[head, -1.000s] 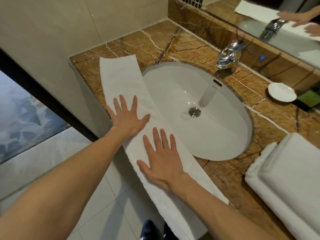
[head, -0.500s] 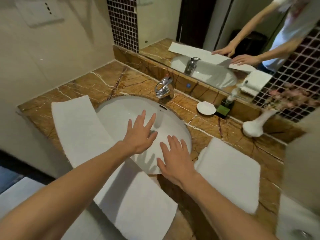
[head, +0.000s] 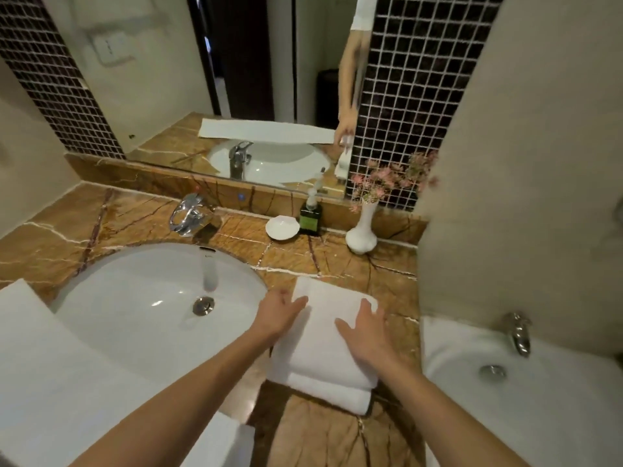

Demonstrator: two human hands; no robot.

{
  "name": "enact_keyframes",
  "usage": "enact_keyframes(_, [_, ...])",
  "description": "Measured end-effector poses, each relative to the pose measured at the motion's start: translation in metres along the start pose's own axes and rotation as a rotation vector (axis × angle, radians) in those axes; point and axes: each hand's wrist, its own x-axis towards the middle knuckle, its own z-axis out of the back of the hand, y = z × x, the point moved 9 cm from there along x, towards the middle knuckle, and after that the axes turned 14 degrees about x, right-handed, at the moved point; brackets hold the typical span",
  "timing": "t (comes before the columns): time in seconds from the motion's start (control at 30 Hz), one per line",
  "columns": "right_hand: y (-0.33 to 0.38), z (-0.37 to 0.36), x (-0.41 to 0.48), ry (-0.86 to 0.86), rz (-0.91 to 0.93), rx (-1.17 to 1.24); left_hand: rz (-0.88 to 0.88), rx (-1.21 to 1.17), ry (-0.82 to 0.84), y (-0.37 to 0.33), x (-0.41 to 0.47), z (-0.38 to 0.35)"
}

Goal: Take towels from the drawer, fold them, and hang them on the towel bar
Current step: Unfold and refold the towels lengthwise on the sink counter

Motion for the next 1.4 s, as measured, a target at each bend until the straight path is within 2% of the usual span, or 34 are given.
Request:
enact_keyframes(0.1, [0.002,0.006,0.006,-0.018,-0.053,0.079,0.126,-0.066,0.164,-0.005,0.007,-0.009])
enact_keyframes(0.17, [0.001,0.011,0.01,-0.057,-0.119,0.183,0.139,-0.063,0.267,-0.014,0.005,-0.012])
enact_keyframes(0.3, [0.004,0.032,0.01,-0.148,-0.235,0.645,0.102,-0.185,0.366,-0.038,-0.011,-0.001])
enact_keyframes(0.4, [0.01,0.046,0.009,-0.191,-0.335,0.997,0.043,-0.286,0.324,-0.058,-0.019,0.022])
enact_keyframes(0.47, [0.02,0.05,0.009,-0.118,-0.386,1.196,0.017,-0.374,0.257,-0.069,-0.022,0.043])
enact_keyframes(0.5, [0.023,0.053,0.008,-0.09,-0.417,1.214,0.0,-0.413,0.233,-0.076,-0.024,0.054])
enact_keyframes(0.67, [0.01,0.06,-0.029,0.05,-0.727,0.943,-0.205,-0.525,0.152,-0.125,-0.036,0.11])
enact_keyframes(0.77, [0.024,0.033,-0.048,0.317,-0.857,1.228,-0.277,-0.615,0.182,-0.148,-0.042,0.122])
enact_keyframes(0.83, [0.048,0.028,-0.049,0.435,-0.77,1.437,-0.336,-0.617,0.226,-0.158,-0.049,0.123])
enact_keyframes(0.9, [0.066,0.028,-0.049,0.459,-0.731,1.563,-0.385,-0.581,0.289,-0.16,-0.057,0.124])
enact_keyframes(0.97, [0.082,0.032,-0.045,0.441,-0.622,1.457,-0.421,-0.475,0.351,-0.153,-0.063,0.129])
enact_keyframes(1.03, [0.104,0.041,-0.031,0.381,-0.428,1.215,-0.443,-0.341,0.381,-0.137,-0.064,0.139])
enact_keyframes(1.17, [0.149,0.037,-0.015,0.288,-0.271,1.122,-0.389,-0.218,0.371,-0.096,-0.061,0.163])
enact_keyframes(1.3, [0.198,0.024,-0.008,0.211,-0.145,1.087,-0.286,-0.352,0.401,-0.053,-0.06,0.183])
enact_keyframes(1.4, [0.234,0.013,-0.015,0.257,-0.023,1.084,-0.065,-0.618,0.323,-0.016,-0.05,0.205])
